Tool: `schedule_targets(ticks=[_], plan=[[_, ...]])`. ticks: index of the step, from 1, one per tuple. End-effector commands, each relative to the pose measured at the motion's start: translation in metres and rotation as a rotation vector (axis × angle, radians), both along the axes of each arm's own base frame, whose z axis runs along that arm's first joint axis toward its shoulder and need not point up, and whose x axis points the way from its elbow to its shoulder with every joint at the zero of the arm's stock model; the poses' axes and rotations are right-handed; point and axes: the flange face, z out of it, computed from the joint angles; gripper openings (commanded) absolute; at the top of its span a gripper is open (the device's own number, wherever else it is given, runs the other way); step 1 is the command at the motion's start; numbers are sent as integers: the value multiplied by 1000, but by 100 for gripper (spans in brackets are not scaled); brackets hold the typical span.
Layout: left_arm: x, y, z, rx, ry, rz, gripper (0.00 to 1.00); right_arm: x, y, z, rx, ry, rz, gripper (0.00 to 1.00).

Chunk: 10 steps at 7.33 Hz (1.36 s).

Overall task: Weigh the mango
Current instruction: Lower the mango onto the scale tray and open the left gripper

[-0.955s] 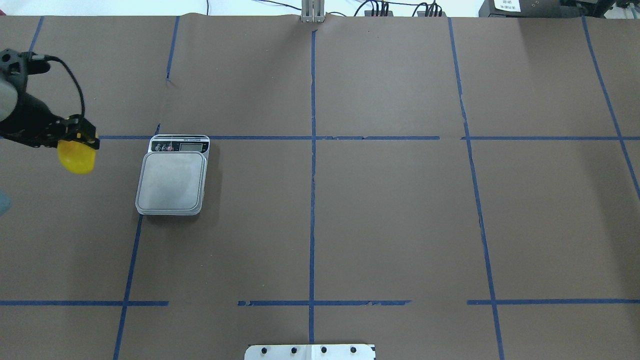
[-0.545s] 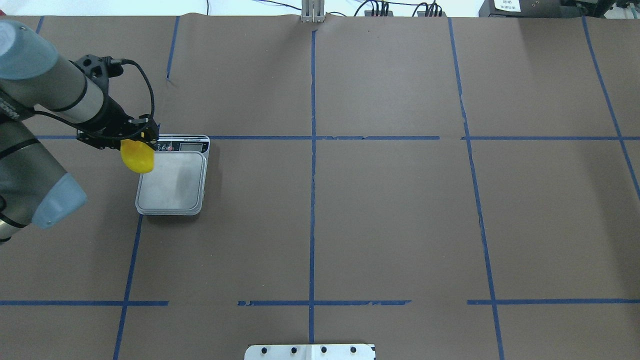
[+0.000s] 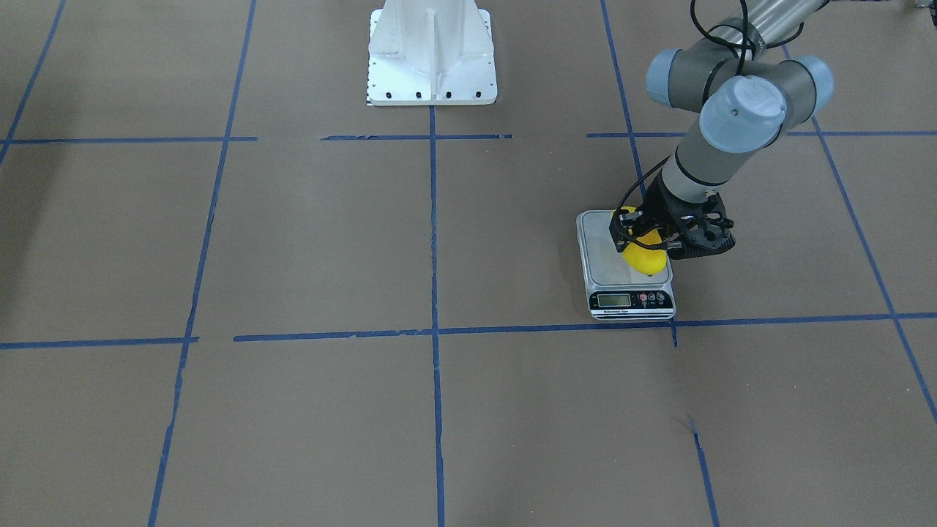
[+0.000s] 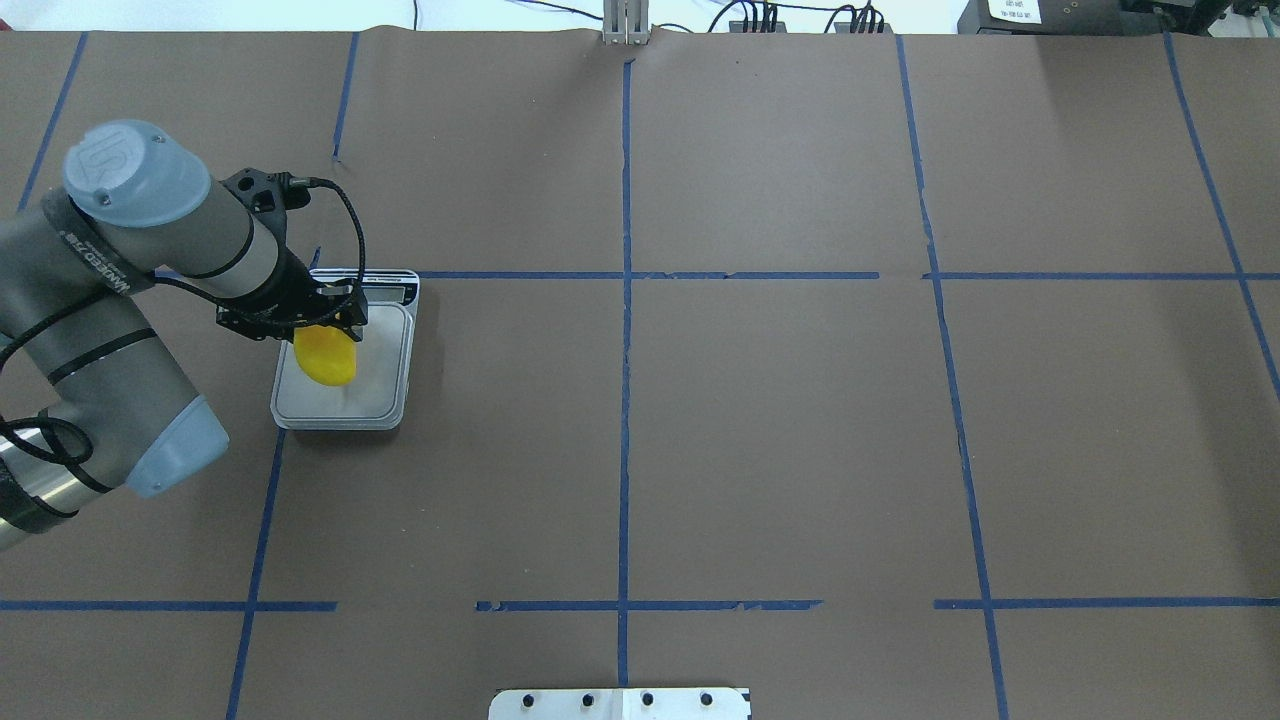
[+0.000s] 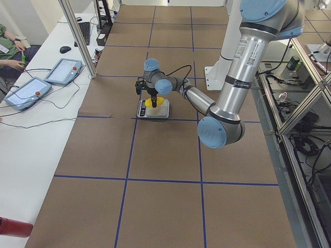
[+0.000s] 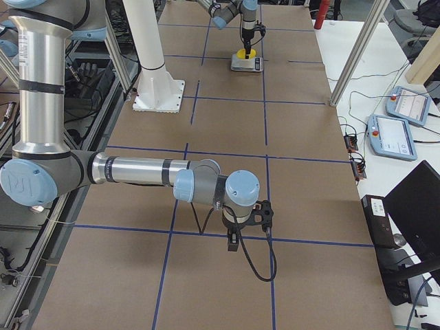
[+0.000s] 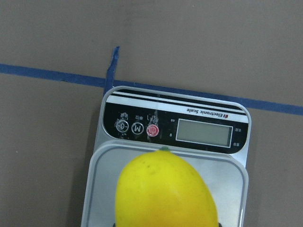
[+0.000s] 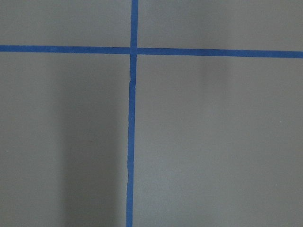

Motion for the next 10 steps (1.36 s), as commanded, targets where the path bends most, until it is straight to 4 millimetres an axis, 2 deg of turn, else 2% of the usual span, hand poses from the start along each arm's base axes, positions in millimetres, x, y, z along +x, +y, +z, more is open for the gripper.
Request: schedule_targets(ticks=[1, 2, 3, 5, 6, 7, 8, 9, 10], plan=[[3, 1, 8, 13, 6, 0, 0, 0, 0, 0, -1, 0, 0, 100], [3, 1, 10, 15, 2, 4, 56, 0, 0, 0, -1, 0, 0, 100], [2, 2, 9, 24, 11, 2, 100, 0, 0, 0, -1, 0, 0, 100], [-8, 0, -4, 45, 27, -11, 100, 0, 0, 0, -1, 0, 0, 100], [-26, -9, -11, 49, 32, -39, 100, 0, 0, 0, -1, 0, 0, 100], [-58, -12, -17, 50, 37, -77, 100, 0, 0, 0, -1, 0, 0, 100], [-79, -4, -25, 79, 25, -60, 100, 0, 0, 0, -1, 0, 0, 100], [-109, 1, -29, 109, -14, -38, 100, 0, 0, 0, -1, 0, 0, 100], [-162, 3, -15, 147, -47, -52, 100, 0, 0, 0, 1, 0, 0, 100]])
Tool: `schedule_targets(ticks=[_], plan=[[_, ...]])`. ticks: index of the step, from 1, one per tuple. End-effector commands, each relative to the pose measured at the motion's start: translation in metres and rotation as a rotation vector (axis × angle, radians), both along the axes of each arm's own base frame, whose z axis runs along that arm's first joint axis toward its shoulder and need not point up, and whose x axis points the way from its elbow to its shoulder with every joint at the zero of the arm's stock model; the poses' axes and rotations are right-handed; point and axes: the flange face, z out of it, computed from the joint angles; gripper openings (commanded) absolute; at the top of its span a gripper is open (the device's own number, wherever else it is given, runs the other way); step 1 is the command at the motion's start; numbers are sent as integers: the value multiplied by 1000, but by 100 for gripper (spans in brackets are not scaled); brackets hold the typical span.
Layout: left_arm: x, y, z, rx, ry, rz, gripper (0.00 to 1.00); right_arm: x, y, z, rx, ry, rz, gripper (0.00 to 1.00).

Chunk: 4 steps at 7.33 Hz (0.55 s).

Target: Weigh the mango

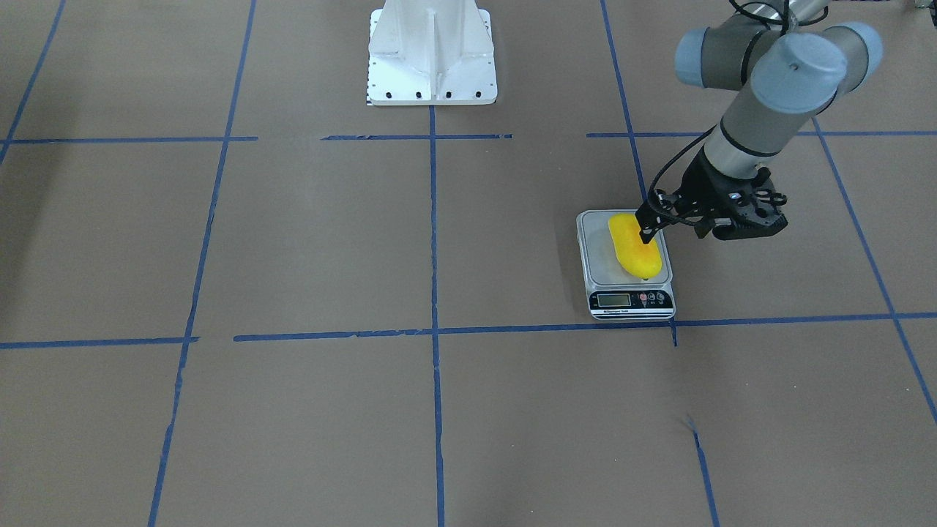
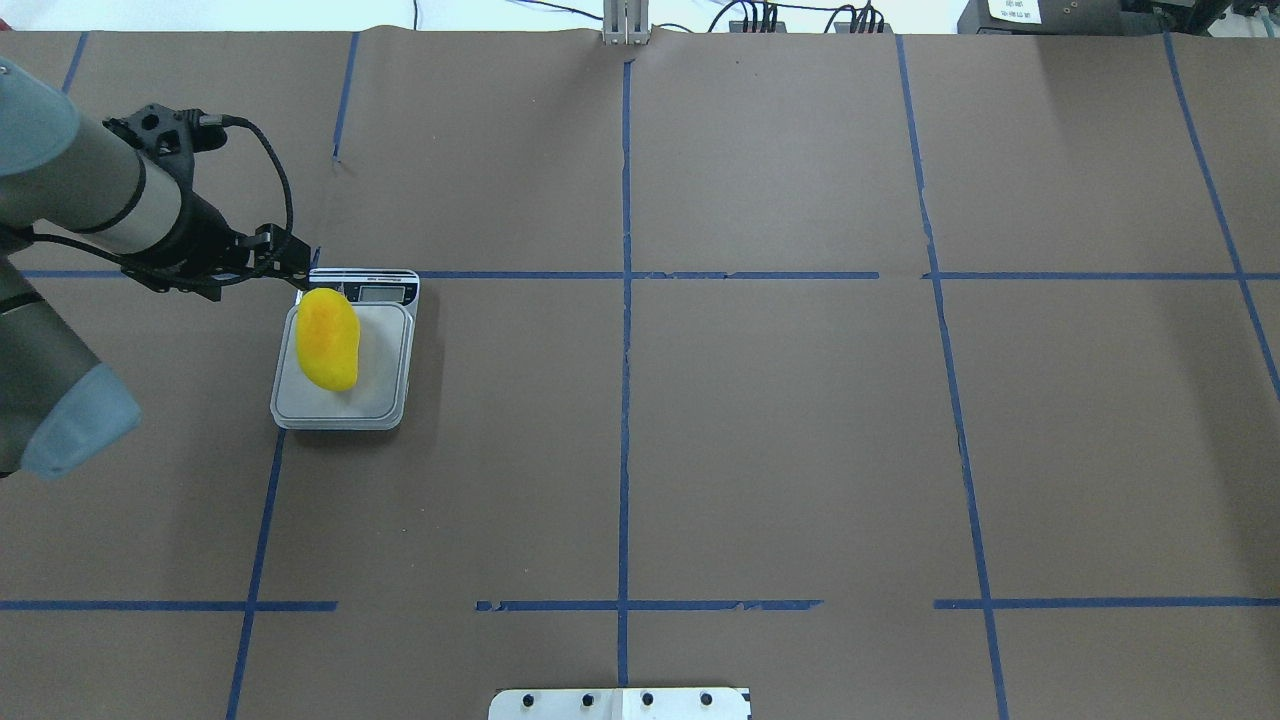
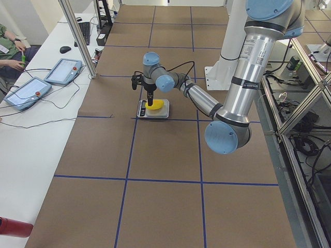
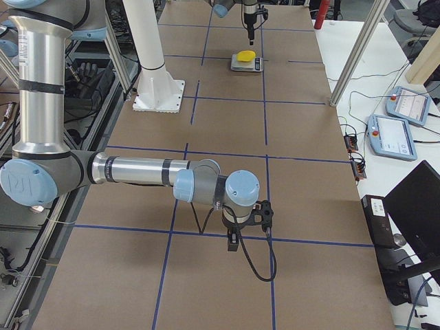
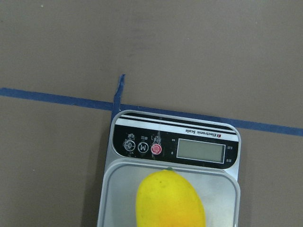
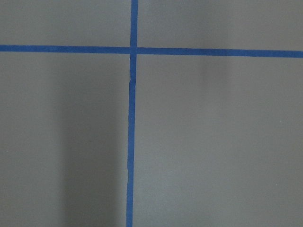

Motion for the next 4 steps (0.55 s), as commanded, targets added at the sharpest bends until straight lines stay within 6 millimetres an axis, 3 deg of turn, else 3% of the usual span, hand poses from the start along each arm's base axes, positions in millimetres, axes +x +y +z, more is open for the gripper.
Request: schedule_targets(ticks=[1, 2, 3, 4], plan=[[-110, 8, 32, 73, -72, -14, 100, 0, 0, 0, 1, 0, 0, 100], [-170, 10, 73, 123, -110, 44, 100, 0, 0, 0, 1, 0, 0, 100], [-203, 3, 107, 196, -152, 141, 100, 0, 0, 0, 1, 0, 0, 100], [-252, -10, 147, 214, -196, 156, 100, 0, 0, 0, 0, 0, 0, 100]])
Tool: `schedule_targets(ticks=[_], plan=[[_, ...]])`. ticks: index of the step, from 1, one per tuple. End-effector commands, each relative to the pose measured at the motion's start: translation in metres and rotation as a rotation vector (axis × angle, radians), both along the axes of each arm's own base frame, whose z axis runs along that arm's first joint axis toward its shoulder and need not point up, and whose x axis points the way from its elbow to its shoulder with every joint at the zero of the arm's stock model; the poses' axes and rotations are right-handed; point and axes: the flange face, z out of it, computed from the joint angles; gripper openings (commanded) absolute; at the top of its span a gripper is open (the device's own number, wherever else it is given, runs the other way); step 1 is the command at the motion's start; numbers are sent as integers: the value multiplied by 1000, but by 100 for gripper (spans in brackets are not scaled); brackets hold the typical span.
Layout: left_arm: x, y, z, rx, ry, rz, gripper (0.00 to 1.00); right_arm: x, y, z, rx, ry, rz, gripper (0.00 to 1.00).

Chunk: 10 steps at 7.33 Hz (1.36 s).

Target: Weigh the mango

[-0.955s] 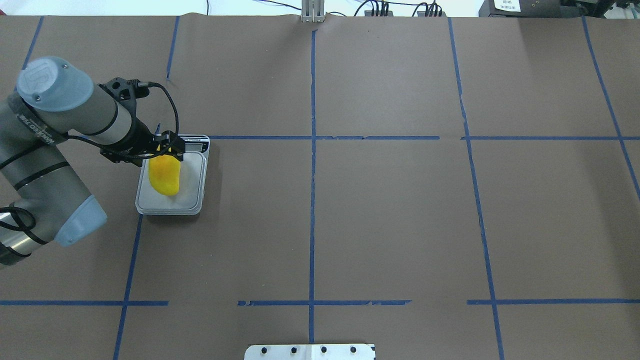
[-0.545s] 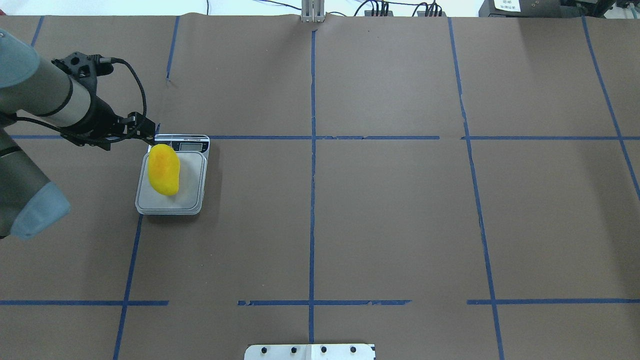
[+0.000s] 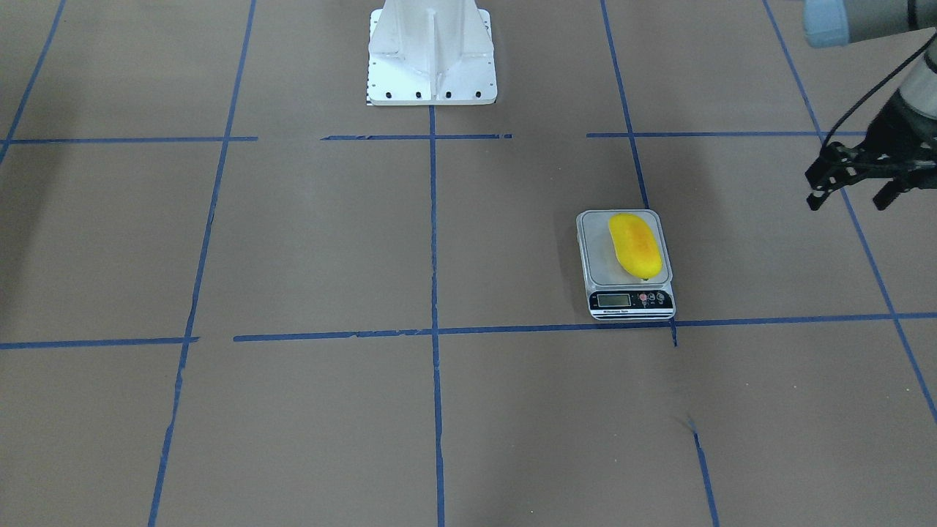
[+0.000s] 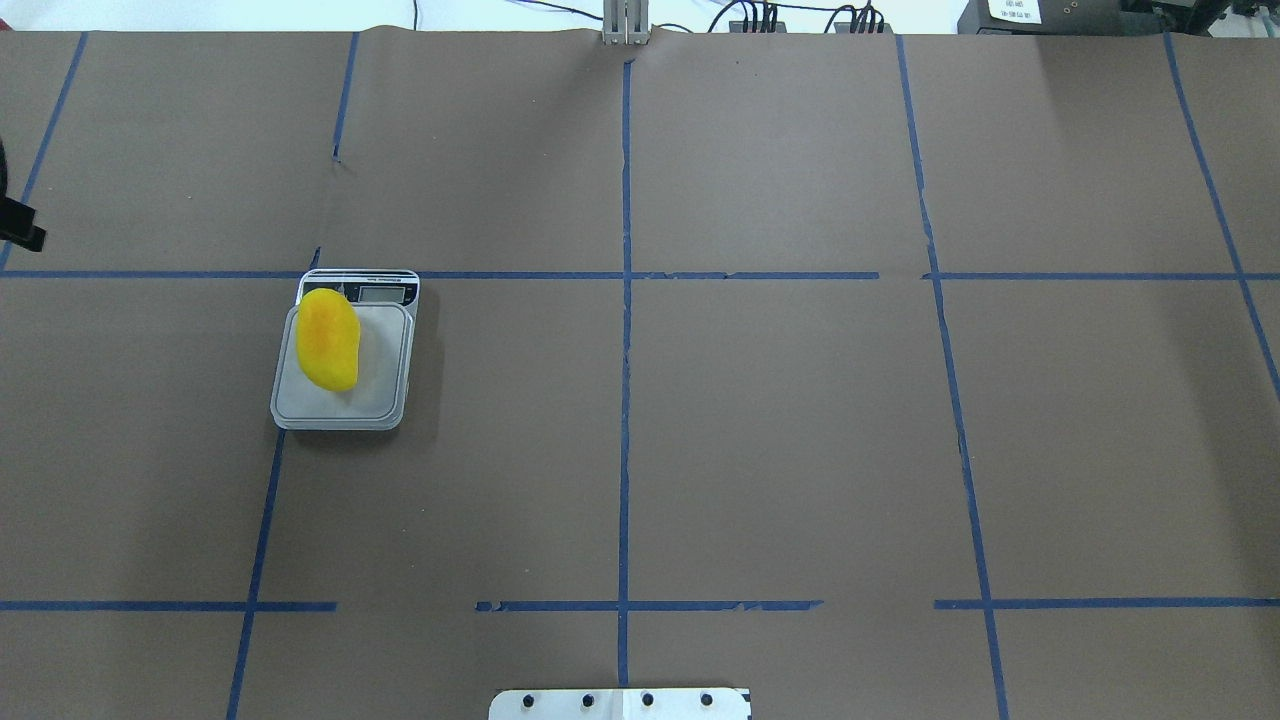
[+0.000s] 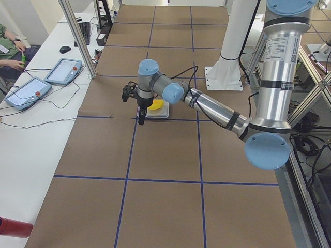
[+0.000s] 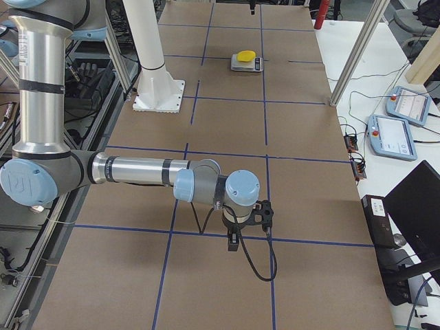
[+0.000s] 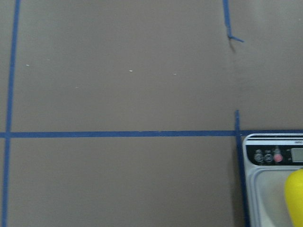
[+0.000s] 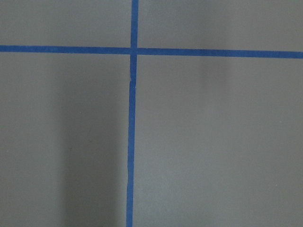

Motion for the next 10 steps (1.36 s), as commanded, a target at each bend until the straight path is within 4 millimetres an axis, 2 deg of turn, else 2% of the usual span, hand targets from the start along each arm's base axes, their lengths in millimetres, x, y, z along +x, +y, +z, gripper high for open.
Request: schedule_targets(ticks=[1, 2, 3, 4, 5, 7, 10], plan=[[-89, -12, 79, 47, -79, 73, 100, 0, 0, 0, 0, 0, 0, 100], [-110, -12, 113, 15, -69, 91, 100, 0, 0, 0, -1, 0, 0, 100], [-116, -2, 145, -32, 15, 121, 100, 0, 0, 0, -1, 0, 0, 100], [-120, 14, 163, -65, 64, 129, 100, 0, 0, 0, -1, 0, 0, 100], [-121, 16, 169, -84, 71, 127, 100, 0, 0, 0, -1, 0, 0, 100], [-120, 17, 170, -102, 104, 125, 100, 0, 0, 0, -1, 0, 0, 100], [-127, 26, 179, -123, 109, 107, 100, 0, 0, 0, -1, 0, 0, 100]])
